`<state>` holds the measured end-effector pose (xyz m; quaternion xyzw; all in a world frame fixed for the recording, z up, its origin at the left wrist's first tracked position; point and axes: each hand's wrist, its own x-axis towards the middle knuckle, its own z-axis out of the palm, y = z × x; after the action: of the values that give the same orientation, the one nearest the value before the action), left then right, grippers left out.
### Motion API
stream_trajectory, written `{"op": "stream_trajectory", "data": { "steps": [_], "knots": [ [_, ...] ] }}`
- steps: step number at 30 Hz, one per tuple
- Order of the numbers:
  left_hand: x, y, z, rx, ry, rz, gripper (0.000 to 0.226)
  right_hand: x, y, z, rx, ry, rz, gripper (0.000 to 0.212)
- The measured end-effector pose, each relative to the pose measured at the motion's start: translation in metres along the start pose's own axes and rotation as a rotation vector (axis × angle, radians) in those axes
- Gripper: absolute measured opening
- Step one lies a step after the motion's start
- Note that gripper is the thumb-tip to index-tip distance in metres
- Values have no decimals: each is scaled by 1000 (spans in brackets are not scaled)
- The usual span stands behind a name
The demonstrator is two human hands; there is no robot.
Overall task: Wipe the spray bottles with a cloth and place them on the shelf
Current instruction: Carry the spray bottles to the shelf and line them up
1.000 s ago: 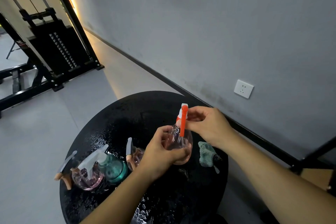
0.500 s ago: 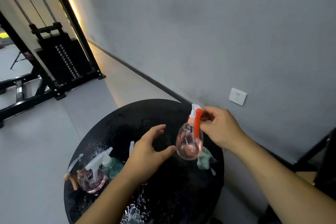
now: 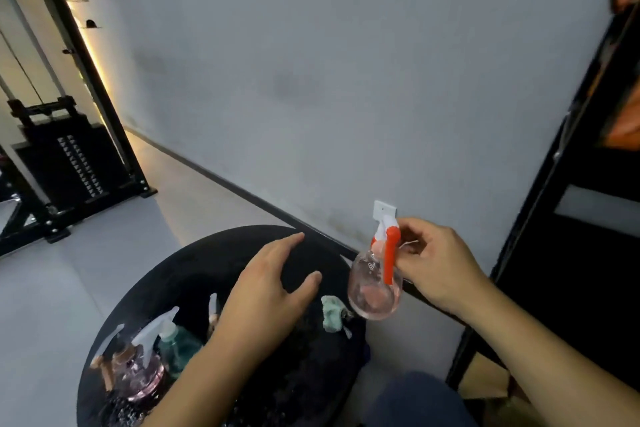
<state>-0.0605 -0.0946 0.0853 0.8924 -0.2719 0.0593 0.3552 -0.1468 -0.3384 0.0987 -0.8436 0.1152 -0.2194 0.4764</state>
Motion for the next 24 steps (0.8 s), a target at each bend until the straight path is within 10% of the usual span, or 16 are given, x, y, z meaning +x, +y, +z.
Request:
{"op": "stream_trajectory", "data": {
  "steps": [24],
  "knots": [
    [-69, 227, 115, -245, -296, 390, 64, -200, 30, -248, -233, 401, 218, 16]
  ]
}}
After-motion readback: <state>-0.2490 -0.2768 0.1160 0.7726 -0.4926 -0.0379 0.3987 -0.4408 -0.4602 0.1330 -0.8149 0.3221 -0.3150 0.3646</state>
